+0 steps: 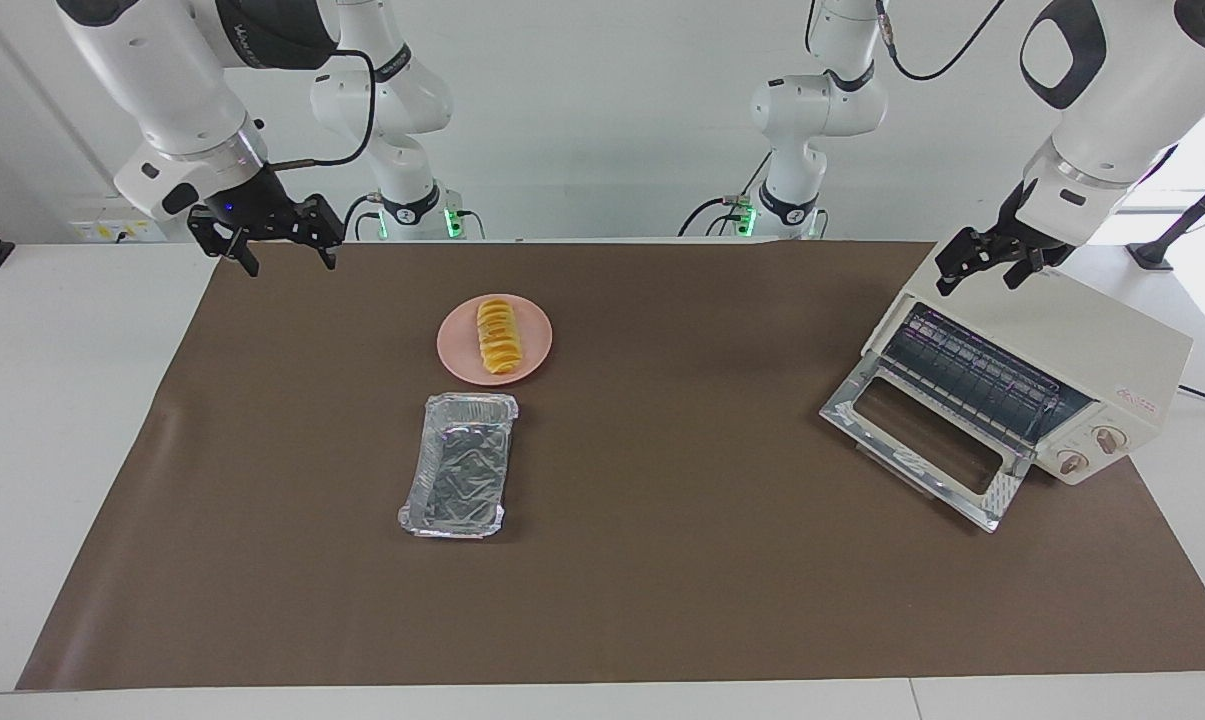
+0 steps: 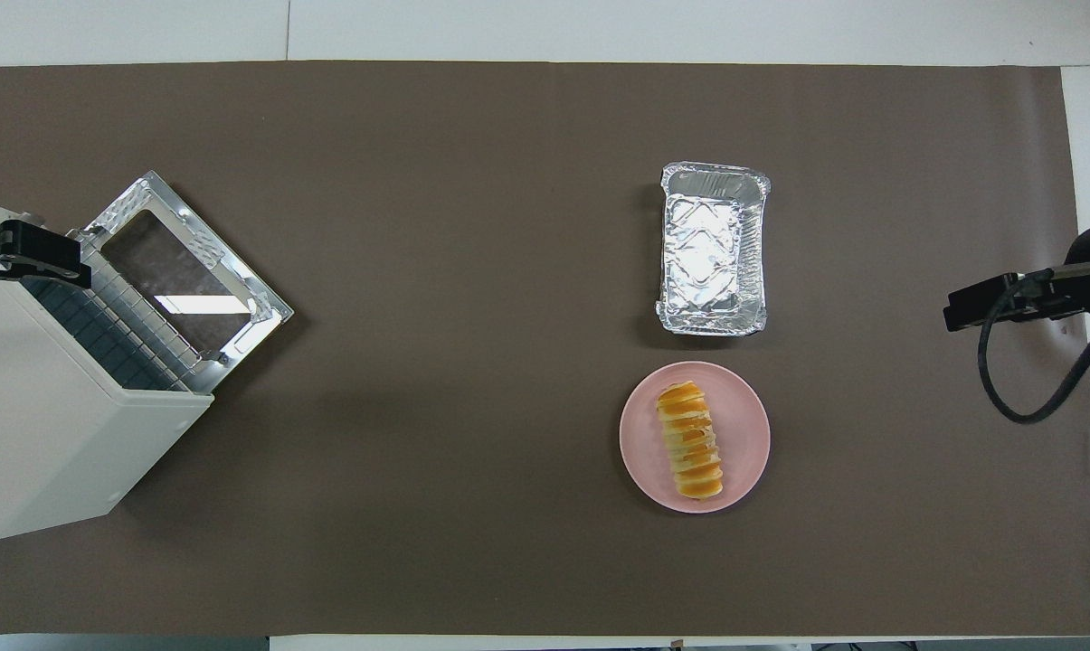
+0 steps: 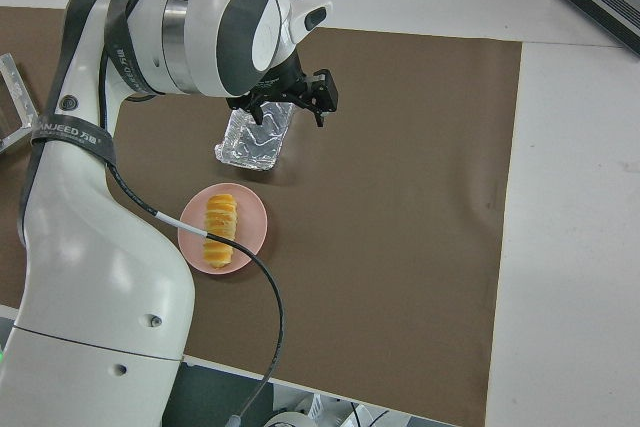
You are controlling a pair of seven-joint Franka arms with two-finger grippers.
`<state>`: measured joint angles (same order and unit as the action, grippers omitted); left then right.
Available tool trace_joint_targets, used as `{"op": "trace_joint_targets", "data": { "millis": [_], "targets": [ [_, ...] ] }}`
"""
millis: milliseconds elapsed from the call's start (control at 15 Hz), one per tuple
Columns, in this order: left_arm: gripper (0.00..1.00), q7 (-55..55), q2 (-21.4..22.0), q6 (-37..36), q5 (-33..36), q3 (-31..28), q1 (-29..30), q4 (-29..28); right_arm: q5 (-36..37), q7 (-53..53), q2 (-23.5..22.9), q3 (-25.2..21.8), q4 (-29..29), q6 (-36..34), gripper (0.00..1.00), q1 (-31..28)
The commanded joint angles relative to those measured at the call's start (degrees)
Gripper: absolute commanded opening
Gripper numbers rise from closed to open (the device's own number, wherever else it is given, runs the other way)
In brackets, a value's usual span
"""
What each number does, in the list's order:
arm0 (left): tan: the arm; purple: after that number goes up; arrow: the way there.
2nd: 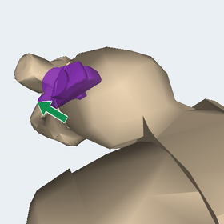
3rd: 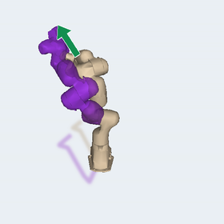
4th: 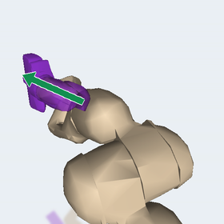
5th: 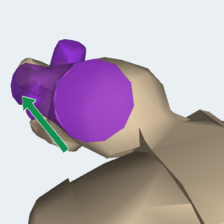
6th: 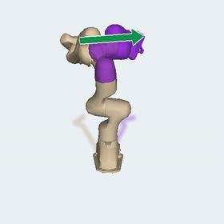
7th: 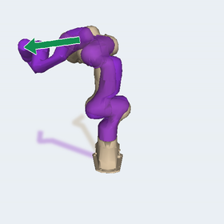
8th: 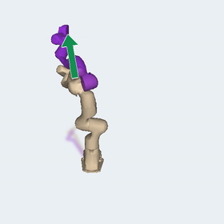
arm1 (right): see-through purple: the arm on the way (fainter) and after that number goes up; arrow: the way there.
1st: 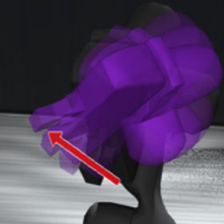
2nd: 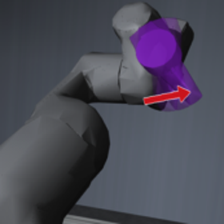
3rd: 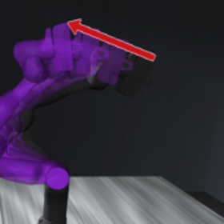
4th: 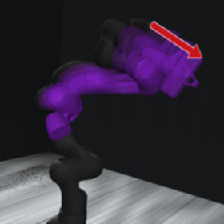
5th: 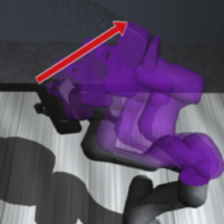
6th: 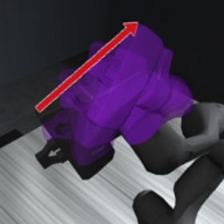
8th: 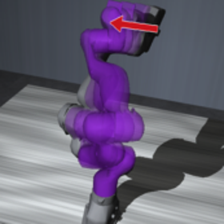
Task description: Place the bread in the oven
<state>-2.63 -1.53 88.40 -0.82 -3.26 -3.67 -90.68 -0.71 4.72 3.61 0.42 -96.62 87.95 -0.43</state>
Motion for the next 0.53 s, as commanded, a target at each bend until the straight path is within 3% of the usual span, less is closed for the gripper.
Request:
{"op": "trace_joint_targets", "data": {
  "millis": [0, 467],
  "targets": [
    [1.00, 0.0, 1.0, 0.3, 0.5, 0.2, 0.2, -1.2, -0.2, 0.9, 0.3, 0.6, -0.5, 0.5, 1.00, -1.1],
    [1.00, 0.0, 1.0, 0.3, 0.5, 0.2, 0.2, -1.2, 0.0, 0.7, 0.9, 0.7, -1.4, 0.2, 1.00, -0.9]
  ]
}}
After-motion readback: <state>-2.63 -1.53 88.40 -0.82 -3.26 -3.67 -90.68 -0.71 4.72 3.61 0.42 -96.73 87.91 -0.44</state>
